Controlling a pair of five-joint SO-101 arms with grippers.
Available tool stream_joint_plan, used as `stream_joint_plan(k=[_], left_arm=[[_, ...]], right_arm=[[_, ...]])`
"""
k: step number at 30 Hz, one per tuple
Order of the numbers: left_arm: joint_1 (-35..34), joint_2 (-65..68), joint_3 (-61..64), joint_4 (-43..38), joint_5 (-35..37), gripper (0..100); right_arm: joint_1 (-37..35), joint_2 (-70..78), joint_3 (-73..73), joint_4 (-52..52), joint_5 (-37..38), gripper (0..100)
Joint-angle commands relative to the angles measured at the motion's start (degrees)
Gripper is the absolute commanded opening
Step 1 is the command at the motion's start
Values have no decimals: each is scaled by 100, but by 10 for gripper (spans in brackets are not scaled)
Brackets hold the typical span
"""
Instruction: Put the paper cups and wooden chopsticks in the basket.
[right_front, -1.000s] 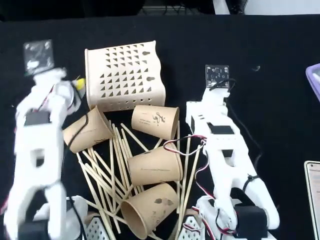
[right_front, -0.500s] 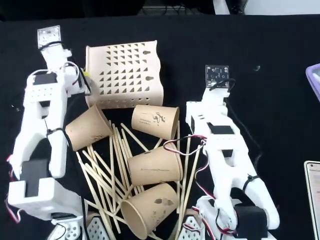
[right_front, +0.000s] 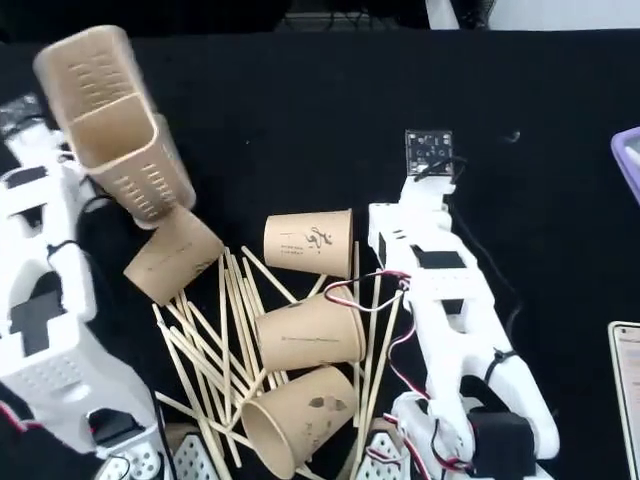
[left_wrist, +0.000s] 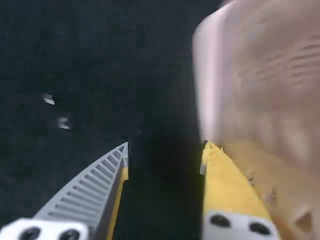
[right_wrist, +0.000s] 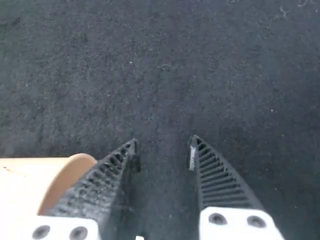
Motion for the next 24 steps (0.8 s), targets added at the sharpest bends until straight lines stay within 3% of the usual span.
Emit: stream_joint_plan(k=[1, 6, 14, 22, 24], left_arm=[[-374, -88, -470, -62, 70, 238], [-848, -123, -945, 255, 70, 238], [-1147, -105, -3371, 3156, 492, 257], [-435, -123, -5868, 5714, 519, 281], [-233, -123, -6158, 5749, 545, 281]], right_arm=[[-88, 4, -13, -132, -18, 159], [-88, 4, -13, -132, -18, 159], [-97, 4, -13, -141, -18, 159], [-88, 4, -13, -141, -9, 159], [-88, 4, -13, -141, -9, 159]])
